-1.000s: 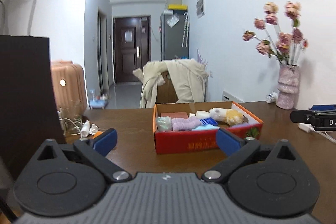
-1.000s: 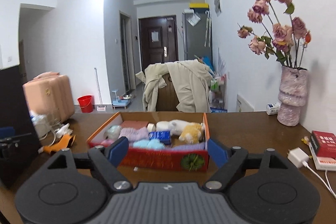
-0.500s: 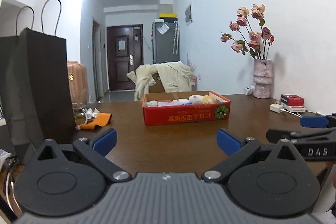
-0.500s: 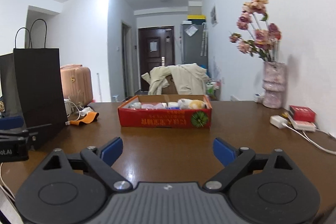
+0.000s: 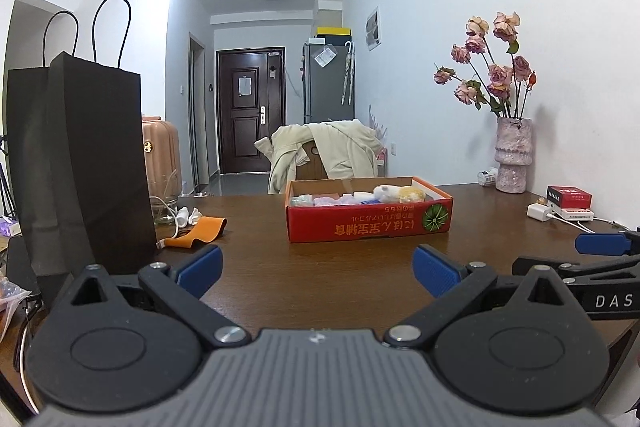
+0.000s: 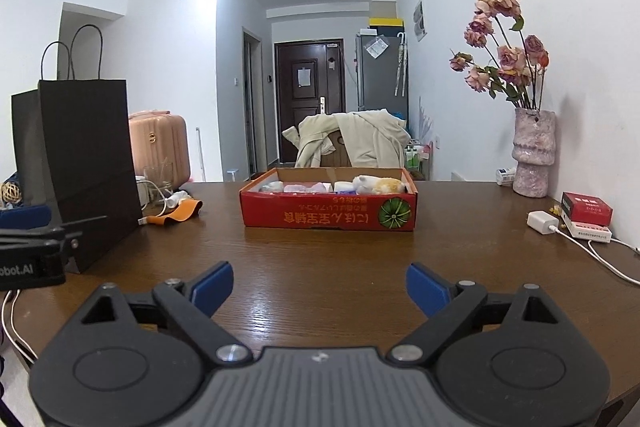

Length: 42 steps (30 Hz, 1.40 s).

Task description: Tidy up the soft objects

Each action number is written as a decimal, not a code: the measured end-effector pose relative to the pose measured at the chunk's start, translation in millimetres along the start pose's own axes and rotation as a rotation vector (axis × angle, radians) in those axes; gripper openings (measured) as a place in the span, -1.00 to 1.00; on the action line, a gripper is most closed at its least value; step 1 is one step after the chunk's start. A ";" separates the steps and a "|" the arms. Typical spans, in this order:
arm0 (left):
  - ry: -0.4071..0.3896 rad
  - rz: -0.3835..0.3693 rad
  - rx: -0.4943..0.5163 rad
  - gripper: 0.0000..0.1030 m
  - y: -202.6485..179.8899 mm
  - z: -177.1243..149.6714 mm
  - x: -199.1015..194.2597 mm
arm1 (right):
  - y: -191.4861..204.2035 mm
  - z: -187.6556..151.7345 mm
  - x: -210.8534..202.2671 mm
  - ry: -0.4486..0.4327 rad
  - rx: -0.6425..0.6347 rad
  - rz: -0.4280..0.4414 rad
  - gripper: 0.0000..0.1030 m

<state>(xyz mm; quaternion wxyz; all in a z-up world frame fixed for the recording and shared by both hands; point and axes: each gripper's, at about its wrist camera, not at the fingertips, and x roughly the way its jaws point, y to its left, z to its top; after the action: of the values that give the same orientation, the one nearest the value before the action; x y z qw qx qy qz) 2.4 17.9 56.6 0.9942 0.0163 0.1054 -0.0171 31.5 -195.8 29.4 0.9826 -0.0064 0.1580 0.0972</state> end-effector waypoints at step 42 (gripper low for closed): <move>-0.019 0.009 -0.010 1.00 -0.9 0.0 -3.0 | -0.3 0.2 -3.5 -0.027 0.009 0.009 0.83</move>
<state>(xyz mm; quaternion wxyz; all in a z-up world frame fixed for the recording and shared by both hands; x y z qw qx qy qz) -0.6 17.1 57.2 0.9952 0.0117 0.0962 -0.0124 28.4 -196.8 30.7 0.9842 -0.0002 0.1454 0.1010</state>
